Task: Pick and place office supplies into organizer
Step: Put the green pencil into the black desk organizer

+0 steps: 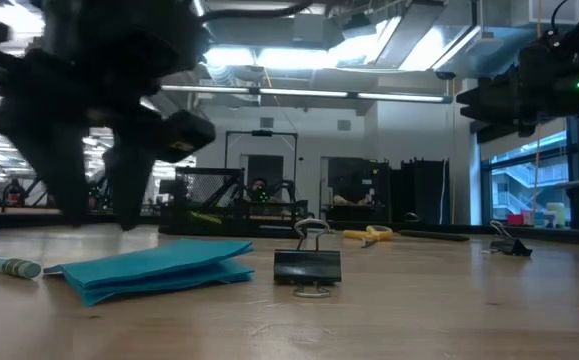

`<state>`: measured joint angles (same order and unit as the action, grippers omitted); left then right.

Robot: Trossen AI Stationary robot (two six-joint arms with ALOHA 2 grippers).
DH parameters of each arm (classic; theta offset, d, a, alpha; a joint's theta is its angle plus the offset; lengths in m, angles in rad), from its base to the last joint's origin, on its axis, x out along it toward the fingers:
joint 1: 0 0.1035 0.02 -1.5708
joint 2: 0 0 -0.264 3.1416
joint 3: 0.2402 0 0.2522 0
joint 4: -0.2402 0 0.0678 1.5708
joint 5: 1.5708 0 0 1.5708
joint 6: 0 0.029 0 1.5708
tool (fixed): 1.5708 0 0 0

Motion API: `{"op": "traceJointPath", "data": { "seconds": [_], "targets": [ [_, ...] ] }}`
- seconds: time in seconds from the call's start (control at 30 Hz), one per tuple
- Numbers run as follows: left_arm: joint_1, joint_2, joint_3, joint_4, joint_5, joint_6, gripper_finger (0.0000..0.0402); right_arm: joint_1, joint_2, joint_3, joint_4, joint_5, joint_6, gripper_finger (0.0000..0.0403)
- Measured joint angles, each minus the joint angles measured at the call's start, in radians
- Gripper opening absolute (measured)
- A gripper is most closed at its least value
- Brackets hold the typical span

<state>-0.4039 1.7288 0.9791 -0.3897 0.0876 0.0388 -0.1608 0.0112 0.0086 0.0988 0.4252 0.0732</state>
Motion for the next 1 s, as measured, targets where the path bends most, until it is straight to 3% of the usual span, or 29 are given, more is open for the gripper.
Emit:
{"op": "traceJointPath", "data": {
  "seconds": [0.2, 0.37, 0.57, 1.0],
  "targets": [
    [-0.072, 0.0, 0.0, -0.003, -0.064, -0.013, 0.0155, 0.0, 0.0, 0.0, -0.001, 0.0, 0.002, 0.0233],
    [-0.109, 0.0, 0.0, -0.003, -0.095, -0.113, 0.0156, 0.0, 0.0, 0.0, -0.004, 0.0, 0.004, 0.0233],
    [-0.133, 0.011, 0.015, -0.004, -0.097, -0.191, 0.0151, 0.0, 0.0, 0.0, -0.005, 0.0, 0.005, 0.0233],
    [-0.131, 0.086, 0.037, -0.028, -0.096, -0.201, 0.015, 0.0, 0.0, 0.0, -0.014, 0.0, 0.028, 0.0233]
  ]
}}
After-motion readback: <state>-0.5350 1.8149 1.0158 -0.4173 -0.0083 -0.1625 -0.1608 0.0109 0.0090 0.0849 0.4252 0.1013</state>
